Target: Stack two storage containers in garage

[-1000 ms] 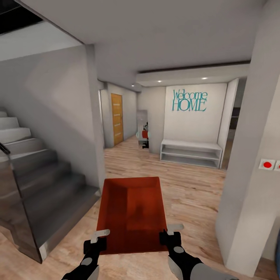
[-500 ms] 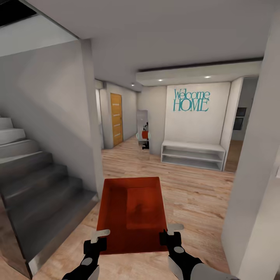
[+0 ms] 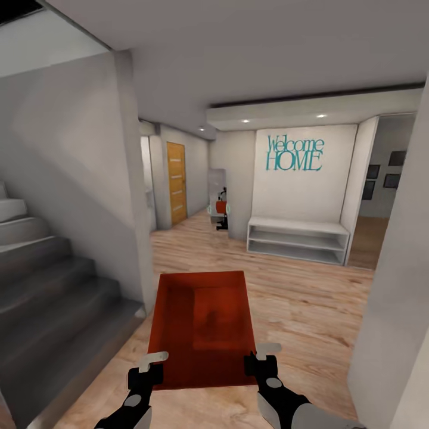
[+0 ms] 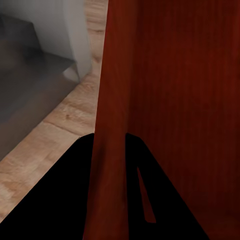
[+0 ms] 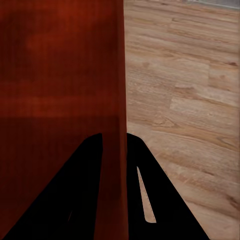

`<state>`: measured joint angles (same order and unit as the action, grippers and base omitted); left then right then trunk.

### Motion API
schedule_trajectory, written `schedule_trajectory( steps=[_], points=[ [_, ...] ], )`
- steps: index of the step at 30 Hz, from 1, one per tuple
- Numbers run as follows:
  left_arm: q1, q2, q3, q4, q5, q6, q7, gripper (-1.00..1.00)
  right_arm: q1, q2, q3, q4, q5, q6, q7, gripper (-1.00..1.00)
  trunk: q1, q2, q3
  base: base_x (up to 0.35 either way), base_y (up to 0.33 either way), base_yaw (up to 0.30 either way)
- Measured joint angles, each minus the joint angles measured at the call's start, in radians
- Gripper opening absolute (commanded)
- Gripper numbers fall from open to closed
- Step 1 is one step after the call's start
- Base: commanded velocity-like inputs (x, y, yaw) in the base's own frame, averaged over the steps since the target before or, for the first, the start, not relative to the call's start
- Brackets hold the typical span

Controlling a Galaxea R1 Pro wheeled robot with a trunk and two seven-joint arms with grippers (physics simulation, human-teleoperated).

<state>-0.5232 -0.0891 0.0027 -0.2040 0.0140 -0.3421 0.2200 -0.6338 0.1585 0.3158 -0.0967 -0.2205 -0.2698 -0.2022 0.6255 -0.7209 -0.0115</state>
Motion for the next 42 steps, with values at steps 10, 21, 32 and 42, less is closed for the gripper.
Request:
schedule_trajectory(
  steps=[10, 21, 32, 42],
  points=[
    [0.0, 0.0, 0.0, 0.0, 0.0, 0.0, 0.0, -1.0, 0.0, 0.0, -0.003, 0.0, 0.002, -0.001, 0.001, -1.0, 0.0, 0.0, 0.0, 0.323, 0.0, -0.068],
    [0.0, -0.001, -0.001, 0.0, 0.002, 0.0, 0.002, -1.0, 0.0, -0.001, -0.004, -0.001, 0.005, 0.002, 0.002, -1.0, 0.0, 0.0, 0.0, 0.323, 0.0, -0.001],
    [0.0, 0.0, 0.0, 0.0, 0.0, 0.0, -0.001, -1.0, 0.0, 0.0, -0.001, 0.001, -0.001, -0.001, 0.001, -1.0, 0.0, 0.0, 0.0, 0.323, 0.0, 0.0],
    [0.0, 0.0, 0.001, 0.0, 0.0, 0.0, -0.001, -1.0, 0.0, 0.0, -0.002, 0.0, 0.002, 0.0, 0.0, -1.0, 0.0, 0.0, 0.0, 0.323, 0.0, 0.0]
  ],
)
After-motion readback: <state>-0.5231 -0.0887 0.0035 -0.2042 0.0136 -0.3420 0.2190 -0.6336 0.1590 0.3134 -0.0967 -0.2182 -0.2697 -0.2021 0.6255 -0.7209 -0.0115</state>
